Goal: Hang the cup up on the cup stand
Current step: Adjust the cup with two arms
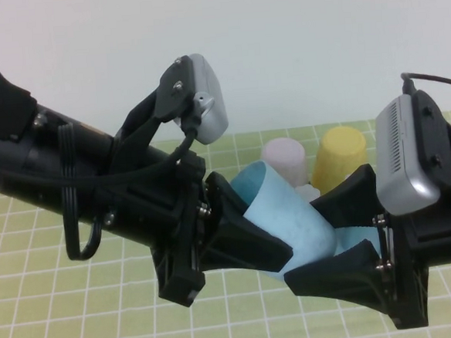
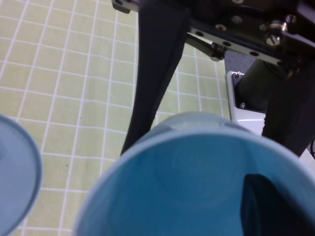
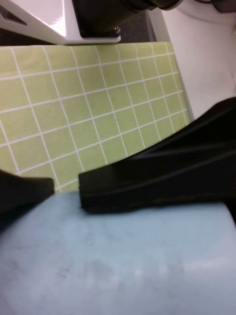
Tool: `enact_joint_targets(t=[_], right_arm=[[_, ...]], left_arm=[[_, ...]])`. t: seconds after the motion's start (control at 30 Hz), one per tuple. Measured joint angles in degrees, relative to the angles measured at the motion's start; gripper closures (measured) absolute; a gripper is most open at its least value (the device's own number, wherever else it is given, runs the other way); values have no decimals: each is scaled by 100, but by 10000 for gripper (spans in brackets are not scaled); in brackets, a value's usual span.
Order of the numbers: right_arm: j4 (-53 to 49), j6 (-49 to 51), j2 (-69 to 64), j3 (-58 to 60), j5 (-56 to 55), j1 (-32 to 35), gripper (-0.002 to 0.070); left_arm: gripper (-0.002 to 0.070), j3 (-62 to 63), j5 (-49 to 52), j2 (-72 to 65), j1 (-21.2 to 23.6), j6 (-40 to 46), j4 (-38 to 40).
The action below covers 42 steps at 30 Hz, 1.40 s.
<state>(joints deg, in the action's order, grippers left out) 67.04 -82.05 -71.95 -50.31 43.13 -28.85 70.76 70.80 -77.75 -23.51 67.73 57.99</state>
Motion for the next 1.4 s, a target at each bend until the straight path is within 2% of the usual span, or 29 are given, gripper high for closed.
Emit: enact_joint_targets(t=[0.13, 0.27, 0.37, 0.6, 0.8, 0.9, 0.97, 1.13, 1.3, 1.4], right_arm=[[-35, 249, 0, 0, -38, 0, 152], [-89, 849, 0, -29, -117, 0, 57], [-89, 1227, 0, -126, -106, 20, 16], [8, 1790, 259, -190, 219, 8, 4], [1011, 3274, 462, -190, -568, 8, 4], [2031, 3739, 512, -176, -1036, 8, 4], [2636, 3971, 550, -100, -1425, 8, 4], [3010, 5521, 570, 197, -2058, 8, 3], [3086, 6651, 570, 450, -2307, 8, 3], [3085, 7365, 570, 489, -2284, 8, 3]], left_arm=[[636, 0, -27, 0, -13, 0, -46], [645, 0, -250, 64, -13, -119, -186], [655, 0, -487, 219, -13, -202, -445], [663, 0, -841, 718, -3, -563, -924], [664, -181, -1045, 1070, -3, -602, -971], [664, -608, -1532, 1354, -3, -572, -954], [664, -999, -2104, 1591, -3, -395, -759], [664, -1844, -3488, 2115, -3, 409, 254], [664, -2209, -3777, 2194, -3, 1659, 1487], [664, -2399, -4070, 2167, -204, 2573, 2518]])
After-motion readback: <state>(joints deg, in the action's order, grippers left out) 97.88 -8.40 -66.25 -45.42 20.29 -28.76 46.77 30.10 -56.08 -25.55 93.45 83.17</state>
